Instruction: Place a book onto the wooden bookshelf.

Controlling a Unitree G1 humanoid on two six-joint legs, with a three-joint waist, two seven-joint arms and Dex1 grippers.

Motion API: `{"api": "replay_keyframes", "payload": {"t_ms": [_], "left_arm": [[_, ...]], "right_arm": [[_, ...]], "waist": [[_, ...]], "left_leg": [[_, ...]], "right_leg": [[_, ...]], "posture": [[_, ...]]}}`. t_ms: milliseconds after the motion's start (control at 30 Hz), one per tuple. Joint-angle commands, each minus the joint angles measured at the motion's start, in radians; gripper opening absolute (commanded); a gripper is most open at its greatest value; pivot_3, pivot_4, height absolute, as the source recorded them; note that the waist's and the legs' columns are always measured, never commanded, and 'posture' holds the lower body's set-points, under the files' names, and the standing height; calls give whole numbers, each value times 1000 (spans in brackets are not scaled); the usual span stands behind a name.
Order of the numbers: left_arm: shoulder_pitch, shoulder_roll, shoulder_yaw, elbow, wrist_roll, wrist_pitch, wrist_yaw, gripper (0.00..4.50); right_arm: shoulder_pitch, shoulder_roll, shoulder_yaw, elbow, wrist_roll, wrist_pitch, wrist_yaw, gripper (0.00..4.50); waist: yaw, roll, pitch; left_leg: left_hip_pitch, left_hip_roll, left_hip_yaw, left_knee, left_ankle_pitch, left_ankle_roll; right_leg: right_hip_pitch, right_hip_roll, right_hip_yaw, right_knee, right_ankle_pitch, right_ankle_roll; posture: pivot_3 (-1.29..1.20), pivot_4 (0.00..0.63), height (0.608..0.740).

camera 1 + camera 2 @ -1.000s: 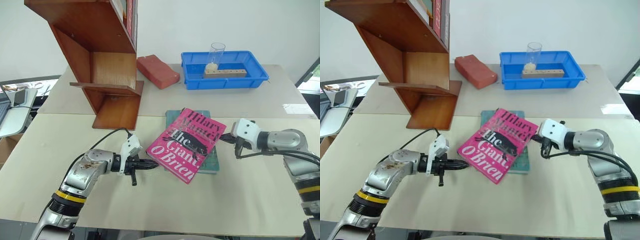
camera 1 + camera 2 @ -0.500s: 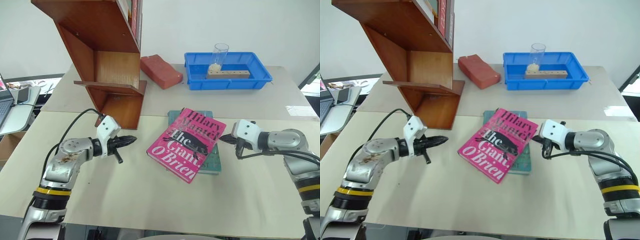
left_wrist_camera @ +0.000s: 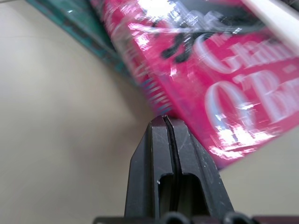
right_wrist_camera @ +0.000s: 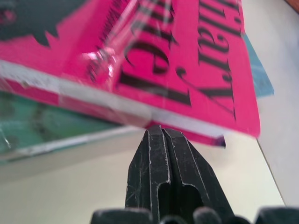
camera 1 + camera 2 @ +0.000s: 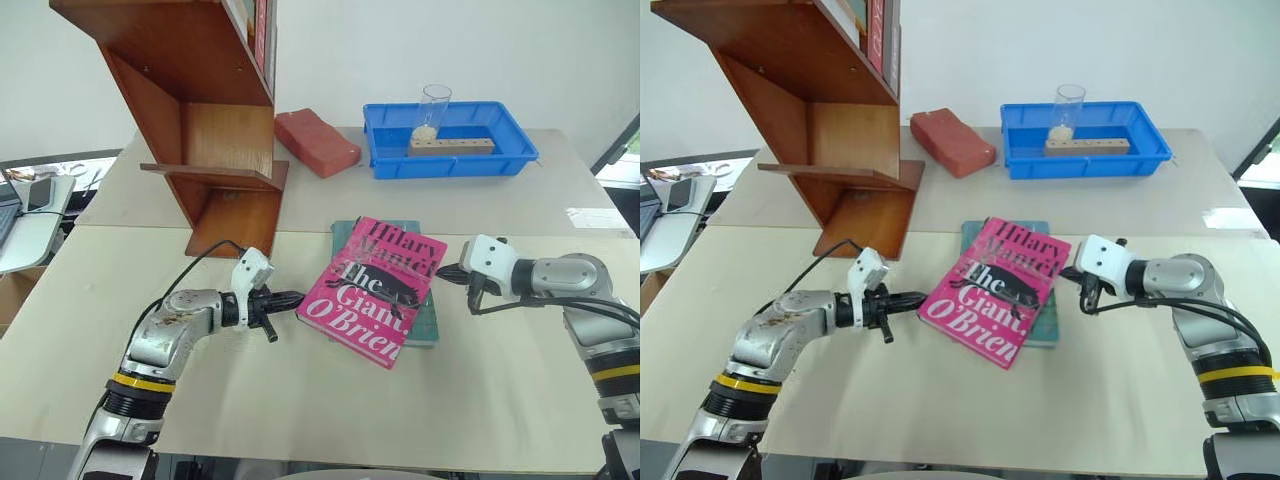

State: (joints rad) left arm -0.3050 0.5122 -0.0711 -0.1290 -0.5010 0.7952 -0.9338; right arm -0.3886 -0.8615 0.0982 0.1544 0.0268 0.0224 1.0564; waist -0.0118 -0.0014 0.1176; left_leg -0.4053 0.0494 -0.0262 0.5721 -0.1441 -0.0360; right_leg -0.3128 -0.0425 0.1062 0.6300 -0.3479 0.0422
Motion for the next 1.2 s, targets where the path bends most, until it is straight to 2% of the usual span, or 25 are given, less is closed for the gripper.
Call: {"api": "replay_keyframes", "payload": {"t_ms": [33, 100, 200, 300, 333, 367, 533, 633, 733, 767, 900, 1133, 1200], "left_arm": [[-26, 48, 81, 0, -73, 98, -1, 257], [-43, 80, 104, 33, -101, 146, -15, 891], [-107, 83, 150, 101, -198, 312, -16, 2289], [-184, 35, 207, 198, -280, 475, 18, 3596], [-208, 16, 219, 228, -302, 522, 29, 4155], [-226, -2, 219, 250, -312, 558, 42, 4500], [-286, -73, 201, 363, -275, 617, 119, 4500], [-339, -124, 226, 474, -266, 603, 147, 4500], [-378, -145, 211, 546, -250, 604, 157, 4500], [-386, -151, 219, 562, -252, 605, 156, 4500], [-400, -168, 230, 590, -265, 628, 147, 4500], [-402, -194, 201, 632, -233, 579, 142, 4500], [-401, -199, 199, 635, -230, 577, 138, 4500]], "right_arm": [[-13, -60, -75, -39, 48, 11, 34, 2], [-8, -82, -93, -49, 69, 23, 52, 0], [7, -107, -118, -82, 102, 44, 79, 933], [12, -111, -124, -107, 110, 66, 81, 1917], [11, -109, -121, -112, 108, 71, 79, 2321], [11, -109, -114, -117, 99, 73, 76, 2680], [6, -119, -71, -94, 10, 14, 48, 4464], [5, -118, -55, -97, -16, 28, 47, 4464], [23, -109, -68, -152, 24, 97, 63, 4464], [29, -112, -72, -169, 40, 120, 73, 3880], [59, -128, -82, -230, 77, 219, 95, 2561], [16, -75, -30, -193, 17, 209, 32, 127], [-9, -46, -13, -190, 17, 211, 28, 32]], "waist": [[-1, 0, 0], [-2, 0, 1], [-2, 0, 1], [-1, -1, 1], [-1, 0, 1], [-2, -1, 1], [-3, -1, 1], [-3, -1, 1], [0, -1, 1], [-1, -1, 1], [-2, -1, 1], [-2, -2, 1], [-2, -2, 1]], "left_leg": [[0, 0, 0, 0, 0, 0], [0, 0, 0, 0, 0, 0], [1, 0, 0, 0, 0, 0], [1, 0, -1, 0, 0, 0], [1, 0, -1, 0, 0, 0], [0, 0, -1, 0, 0, 0], [0, 0, -1, 0, 0, 0], [0, 0, -1, 0, 0, 0], [0, -1, -1, 0, 0, 0], [0, -1, -1, 0, 0, 0], [0, -1, -1, 0, 0, 0], [0, -1, -1, 0, 0, -1], [0, -1, -1, 0, 0, -1]], "right_leg": [[0, 0, 0, 0, 0, 0], [0, 0, 0, 0, 0, 0], [0, 0, 0, 0, 0, 0], [0, 0, -1, 0, 0, 0], [0, 0, -1, 0, 0, 0], [0, 0, -1, 0, 0, 0], [0, 0, -1, 0, 0, 0], [-1, 0, -1, 0, 0, 0], [0, 0, -1, 0, 0, 0], [0, 0, -1, 0, 0, 0], [-1, 0, -1, 0, 0, 0], [0, 0, -1, 0, 0, 0], [0, 0, -1, 0, 0, 0]], "posture": [[0, 150, 740], [0, 150, 740], [0, 150, 740], [0, 150, 740], [0, 150, 740], [0, 150, 740], [0, 150, 740], [0, 150, 740], [0, 150, 740], [0, 150, 740], [0, 150, 740], [0, 150, 740], [0, 150, 740]]}}
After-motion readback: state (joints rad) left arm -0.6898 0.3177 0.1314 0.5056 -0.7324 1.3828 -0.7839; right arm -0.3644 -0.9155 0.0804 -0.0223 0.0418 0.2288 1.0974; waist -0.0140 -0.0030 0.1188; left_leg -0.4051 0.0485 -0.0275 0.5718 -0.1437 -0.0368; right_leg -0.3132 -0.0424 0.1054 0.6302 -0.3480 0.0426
